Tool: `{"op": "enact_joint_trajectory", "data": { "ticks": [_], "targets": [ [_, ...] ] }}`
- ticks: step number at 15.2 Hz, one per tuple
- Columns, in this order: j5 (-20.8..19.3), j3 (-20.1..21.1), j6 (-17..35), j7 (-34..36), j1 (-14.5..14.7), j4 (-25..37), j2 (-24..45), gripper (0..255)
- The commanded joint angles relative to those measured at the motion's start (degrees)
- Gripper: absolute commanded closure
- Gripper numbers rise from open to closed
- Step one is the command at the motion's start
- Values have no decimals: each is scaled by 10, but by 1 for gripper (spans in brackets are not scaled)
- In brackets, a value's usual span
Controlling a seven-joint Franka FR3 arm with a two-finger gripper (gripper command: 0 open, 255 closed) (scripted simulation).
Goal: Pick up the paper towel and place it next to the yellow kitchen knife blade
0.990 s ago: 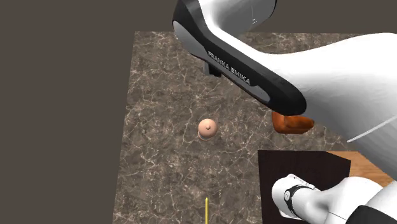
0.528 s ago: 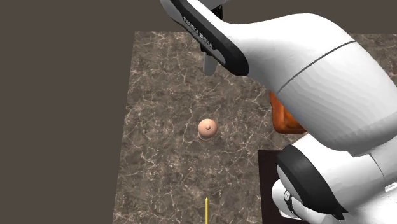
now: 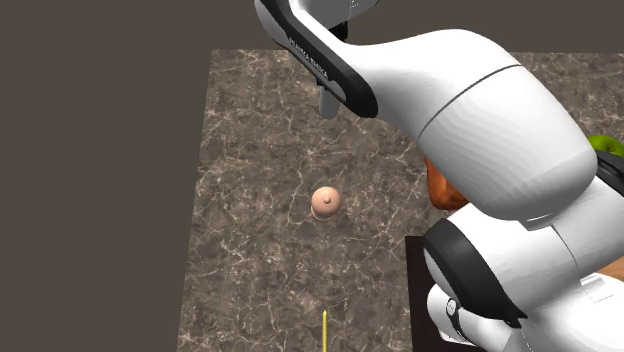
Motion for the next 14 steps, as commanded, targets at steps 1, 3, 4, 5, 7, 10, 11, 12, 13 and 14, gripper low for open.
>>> {"op": "enact_joint_trajectory", "data": {
  "ticks": [1,3,4,5,7,10,11,12,13,14],
  "targets": [
    [-1,0,15,0,3,-19,-4,0],
    [-1,0,15,0,3,-19,-4,0],
    [-1,0,15,0,3,-19,-4,0],
    [-1,0,15,0,3,-19,-4,0],
    [-1,0,15,0,3,-19,-4,0],
    [-1,0,15,0,3,-19,-4,255],
    [-1,0,15,0,3,-18,-4,255],
    [-1,0,15,0,3,-19,-4,255],
    [-1,0,15,0,3,-19,-4,255],
    [-1,0,15,0,3,-19,-4,255]
  ]
}}
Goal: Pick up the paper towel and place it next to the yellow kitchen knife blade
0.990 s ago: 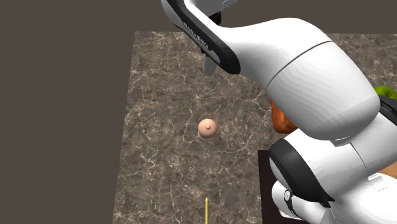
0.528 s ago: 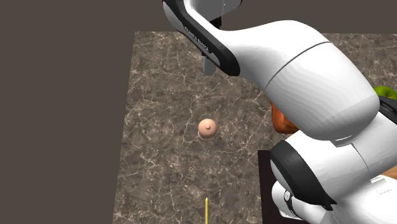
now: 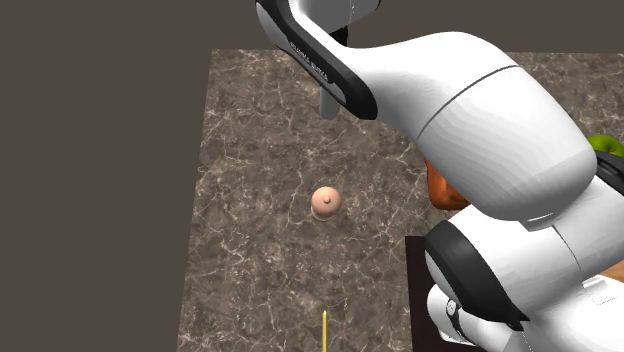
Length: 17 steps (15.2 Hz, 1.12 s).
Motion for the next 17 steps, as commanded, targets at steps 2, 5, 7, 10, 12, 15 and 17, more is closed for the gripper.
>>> {"op": "enact_joint_trajectory", "data": {
  "ticks": [2,5,7,10,12,15,17],
  "targets": [
    [0,0,0,0,0,0,0,255],
    [0,0,-7,0,-1,7,-1,255],
    [-1,-1,-22,0,-3,22,-1,255],
    [-1,-1,-46,0,-7,47,0,255],
    [-1,-1,-63,0,-10,65,1,255],
    [0,-1,-89,0,-16,96,5,255],
    [1,-1,-108,0,-21,120,10,255]
  ]
}}
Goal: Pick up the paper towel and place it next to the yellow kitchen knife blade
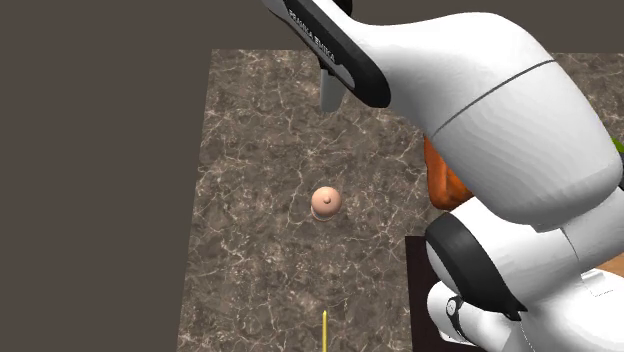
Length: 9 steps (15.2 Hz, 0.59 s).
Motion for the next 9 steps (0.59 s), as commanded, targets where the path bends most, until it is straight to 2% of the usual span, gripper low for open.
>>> {"op": "enact_joint_trajectory", "data": {
  "ticks": [1,6,9],
  "targets": [
    [1,1,-22,0,-5,27,5,255],
    [8,4,-78,1,-24,107,27,255],
    [15,8,-122,3,-43,181,54,255]
  ]
}}
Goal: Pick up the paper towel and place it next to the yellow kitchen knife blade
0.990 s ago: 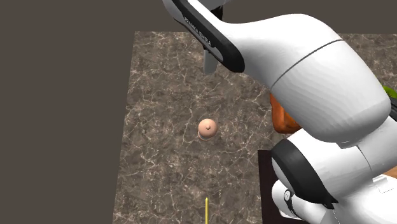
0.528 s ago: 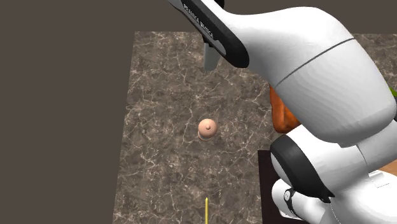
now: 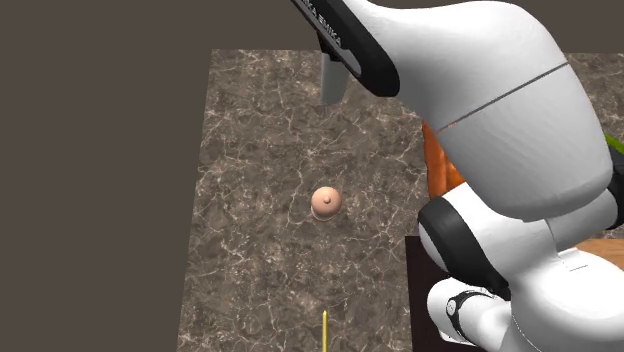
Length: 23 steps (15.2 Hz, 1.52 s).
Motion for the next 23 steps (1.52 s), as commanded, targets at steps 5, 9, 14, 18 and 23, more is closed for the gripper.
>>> {"op": "enact_joint_trajectory", "data": {
  "ticks": [5,9,14,18,23],
  "targets": [
    [-18,-15,22,20,62,-111,-84,255],
    [-47,-17,54,61,130,-237,-177,255],
    [-75,-5,69,124,196,-336,-267,255],
    [-91,12,69,180,238,-391,-326,255],
    [-101,40,60,252,283,-436,-384,255]
  ]
}}
